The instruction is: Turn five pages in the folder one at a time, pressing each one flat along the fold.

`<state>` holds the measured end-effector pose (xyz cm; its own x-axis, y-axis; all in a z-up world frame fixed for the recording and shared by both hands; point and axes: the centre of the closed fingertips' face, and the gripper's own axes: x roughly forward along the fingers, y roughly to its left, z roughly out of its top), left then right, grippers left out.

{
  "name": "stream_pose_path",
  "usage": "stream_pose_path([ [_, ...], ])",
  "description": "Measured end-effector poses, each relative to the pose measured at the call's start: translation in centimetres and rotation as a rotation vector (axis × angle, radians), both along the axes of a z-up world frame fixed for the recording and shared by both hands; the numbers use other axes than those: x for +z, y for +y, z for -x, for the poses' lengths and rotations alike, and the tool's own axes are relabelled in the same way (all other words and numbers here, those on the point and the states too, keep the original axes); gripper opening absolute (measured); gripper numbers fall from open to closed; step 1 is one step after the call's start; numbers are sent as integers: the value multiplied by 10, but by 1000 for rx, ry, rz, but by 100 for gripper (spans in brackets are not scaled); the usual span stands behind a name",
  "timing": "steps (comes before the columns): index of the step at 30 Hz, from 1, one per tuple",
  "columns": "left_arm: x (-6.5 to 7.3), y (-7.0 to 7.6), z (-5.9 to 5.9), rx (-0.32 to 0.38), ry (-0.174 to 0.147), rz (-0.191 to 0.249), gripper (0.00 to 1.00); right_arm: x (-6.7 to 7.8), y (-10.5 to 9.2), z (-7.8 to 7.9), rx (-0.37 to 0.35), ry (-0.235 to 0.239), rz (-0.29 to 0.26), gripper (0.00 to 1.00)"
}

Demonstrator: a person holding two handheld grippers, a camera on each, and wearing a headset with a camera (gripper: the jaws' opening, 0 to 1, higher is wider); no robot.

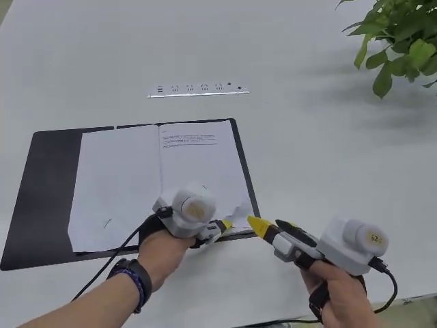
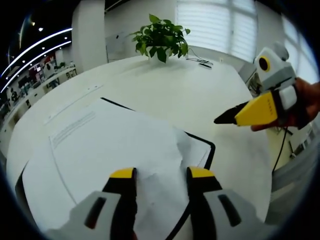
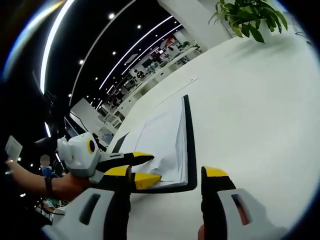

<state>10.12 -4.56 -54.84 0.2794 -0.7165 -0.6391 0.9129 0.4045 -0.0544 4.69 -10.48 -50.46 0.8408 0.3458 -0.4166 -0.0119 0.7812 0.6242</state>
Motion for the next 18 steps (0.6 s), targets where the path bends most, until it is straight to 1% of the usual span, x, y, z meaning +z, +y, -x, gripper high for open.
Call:
stream_pose_path([
  [4, 1, 1, -1, 15, 23, 14, 38, 2, 3, -11, 25, -16, 6, 53],
  [7, 3, 1, -2, 38, 61, 38, 37, 5, 7, -22, 39, -29, 4, 52],
  [9, 3, 1, -3, 34, 59, 34, 37, 5, 9, -30, 51, -37, 3, 51],
  [13, 4, 1, -3, 44, 83, 50, 36, 7, 18, -44, 92, -50, 4, 50],
  [17, 4, 1, -3, 52, 87, 55, 35, 3, 26, -53, 117, -50, -16, 44],
  [18, 4, 1, -4, 56, 92, 60, 35, 1, 27, -55, 118, -47, -28, 43],
])
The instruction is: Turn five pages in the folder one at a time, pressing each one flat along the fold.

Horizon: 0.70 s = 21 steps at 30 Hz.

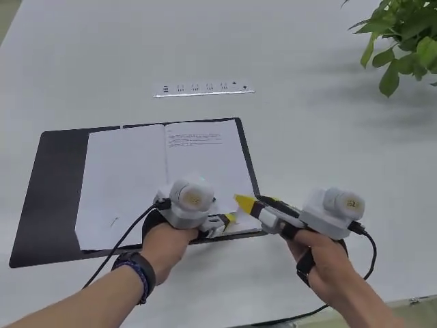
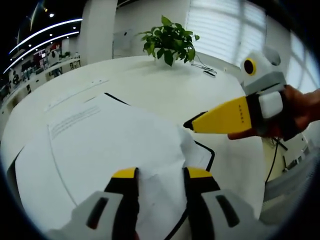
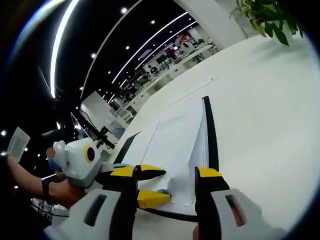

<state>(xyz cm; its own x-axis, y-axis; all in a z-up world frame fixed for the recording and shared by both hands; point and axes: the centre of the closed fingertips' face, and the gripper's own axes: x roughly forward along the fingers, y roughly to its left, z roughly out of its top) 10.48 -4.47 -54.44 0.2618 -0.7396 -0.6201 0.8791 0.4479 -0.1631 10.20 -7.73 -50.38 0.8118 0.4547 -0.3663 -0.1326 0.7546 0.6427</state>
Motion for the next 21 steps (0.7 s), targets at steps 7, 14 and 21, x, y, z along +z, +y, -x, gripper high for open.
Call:
stream_pose_path([
  [7, 2, 1, 0, 19, 30, 22, 35, 1, 3, -1, 16, 1, -19, 38],
  [14, 8, 6, 8, 10, 29, 14, 41, 8, 1, 7, 12, -13, -59, 17],
  [21, 14, 13, 20, -5, 16, 16, 45, 12, 13, 14, 52, -30, -51, 5],
])
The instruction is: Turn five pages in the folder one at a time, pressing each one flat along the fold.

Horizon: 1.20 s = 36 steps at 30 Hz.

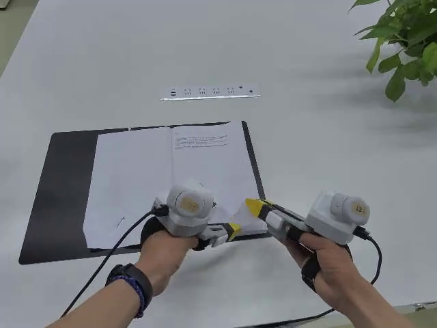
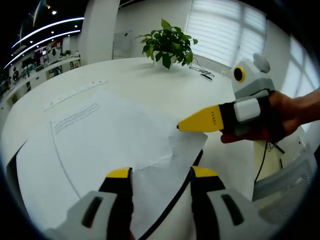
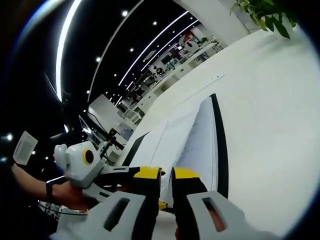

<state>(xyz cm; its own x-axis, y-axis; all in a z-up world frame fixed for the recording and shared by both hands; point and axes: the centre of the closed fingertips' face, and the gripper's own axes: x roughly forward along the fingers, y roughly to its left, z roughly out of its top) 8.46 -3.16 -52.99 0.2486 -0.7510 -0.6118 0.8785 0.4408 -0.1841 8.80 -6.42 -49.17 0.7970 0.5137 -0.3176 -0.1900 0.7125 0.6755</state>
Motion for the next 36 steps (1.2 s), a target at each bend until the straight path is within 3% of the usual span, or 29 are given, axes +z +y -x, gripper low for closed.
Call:
stream_pose_path([
  [2, 2, 3, 0, -1, -6, -2, 45, 2, 5, 1, 16, -14, 29, 0],
  [13, 22, 26, -1, 29, -53, 2, 49, 20, 32, -8, 84, -75, 68, 0],
  [25, 35, 74, -2, 139, -64, 9, 53, 37, 67, -16, 139, -120, 47, 0],
  [29, 41, 90, -6, 178, -70, 17, 53, 37, 79, -17, 162, -115, 42, 0],
  [36, 50, 120, -12, 217, -100, 11, 54, 44, 99, -20, 195, -130, 29, 0],
])
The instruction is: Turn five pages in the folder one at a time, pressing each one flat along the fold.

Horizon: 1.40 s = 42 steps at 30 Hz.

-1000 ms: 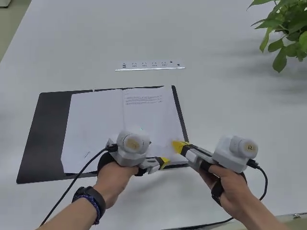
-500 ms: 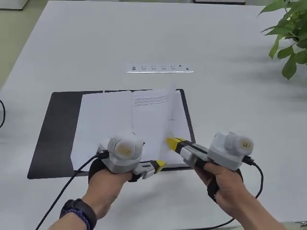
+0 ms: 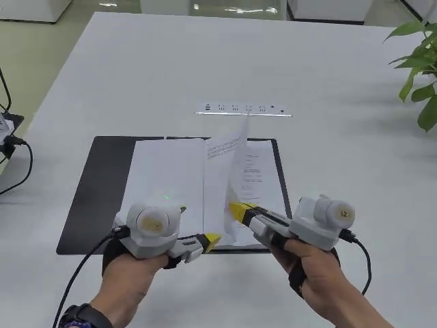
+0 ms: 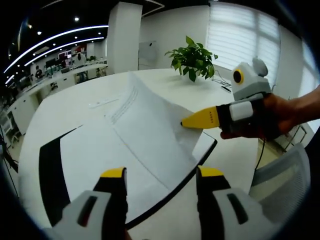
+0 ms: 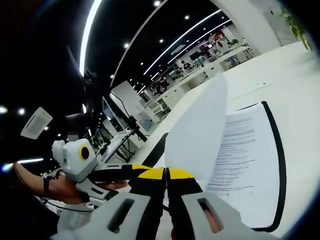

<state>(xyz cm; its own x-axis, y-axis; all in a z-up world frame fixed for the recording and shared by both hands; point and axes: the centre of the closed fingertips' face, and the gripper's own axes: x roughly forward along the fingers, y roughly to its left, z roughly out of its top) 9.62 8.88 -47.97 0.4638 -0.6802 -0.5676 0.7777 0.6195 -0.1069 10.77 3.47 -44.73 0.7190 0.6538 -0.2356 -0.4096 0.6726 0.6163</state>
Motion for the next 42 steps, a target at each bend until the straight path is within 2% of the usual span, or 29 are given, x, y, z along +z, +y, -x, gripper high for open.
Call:
stream_pose_path([
  [12, 16, 52, -8, 46, -41, -5, 58, 16, 33, -9, 38, -19, -25, 0],
  [26, 28, 114, -6, 114, -69, -18, 61, 30, 83, -12, 101, -40, -54, 0],
  [36, 34, 142, -2, 149, -79, -13, 62, 29, 111, -14, 129, -29, -65, 0],
  [42, 33, 156, 0, 172, -86, -18, 62, 25, 123, -15, 123, 1, -107, 0],
])
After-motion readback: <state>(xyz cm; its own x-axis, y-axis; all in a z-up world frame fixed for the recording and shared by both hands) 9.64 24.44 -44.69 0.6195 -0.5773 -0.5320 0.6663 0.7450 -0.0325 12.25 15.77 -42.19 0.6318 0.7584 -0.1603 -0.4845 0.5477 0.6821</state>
